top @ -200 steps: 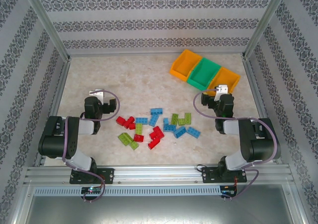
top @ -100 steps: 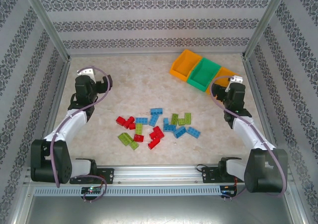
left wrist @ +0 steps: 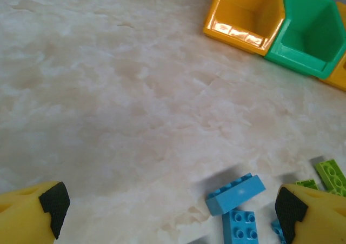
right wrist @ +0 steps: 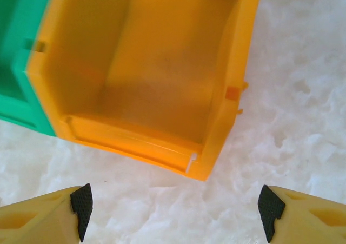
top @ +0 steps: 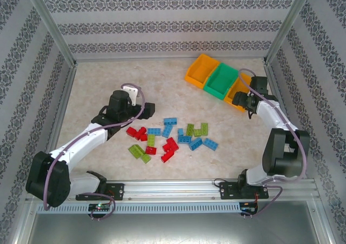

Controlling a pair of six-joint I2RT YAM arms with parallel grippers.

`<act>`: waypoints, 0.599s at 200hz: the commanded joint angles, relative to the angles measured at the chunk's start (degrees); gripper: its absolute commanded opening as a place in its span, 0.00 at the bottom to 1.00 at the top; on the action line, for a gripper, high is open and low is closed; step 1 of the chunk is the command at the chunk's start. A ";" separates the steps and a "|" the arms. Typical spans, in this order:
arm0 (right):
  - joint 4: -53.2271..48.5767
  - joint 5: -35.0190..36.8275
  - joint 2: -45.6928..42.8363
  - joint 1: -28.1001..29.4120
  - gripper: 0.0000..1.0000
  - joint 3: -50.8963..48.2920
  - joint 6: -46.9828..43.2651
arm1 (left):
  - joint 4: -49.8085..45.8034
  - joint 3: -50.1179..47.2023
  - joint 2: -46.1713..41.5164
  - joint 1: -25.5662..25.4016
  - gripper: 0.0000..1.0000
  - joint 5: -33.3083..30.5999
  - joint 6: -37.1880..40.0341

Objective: Sort the legos into containers by color

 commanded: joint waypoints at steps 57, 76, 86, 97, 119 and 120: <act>-3.59 1.39 8.50 -1.74 0.76 8.57 2.81 | -1.98 -3.18 -2.84 -2.46 0.99 -0.09 -0.26; -4.62 1.67 11.00 -1.82 0.70 10.99 1.96 | -2.10 -3.78 -4.02 -2.46 0.99 -0.83 -0.61; -5.48 2.12 12.44 -1.87 0.67 12.33 1.56 | -2.38 -4.09 -4.72 -2.52 0.99 -1.38 -0.59; -6.14 2.72 13.95 -1.96 0.63 13.48 1.17 | -2.51 -4.50 -5.60 -2.48 0.99 -2.10 -0.68; -6.84 3.90 16.32 -2.05 0.51 14.97 -0.17 | -2.22 -5.81 -7.72 -2.52 0.99 -3.12 -0.78; -6.86 3.96 16.42 -2.01 0.51 15.08 -0.23 | -2.23 -5.91 -7.79 -2.53 0.99 -3.16 -0.83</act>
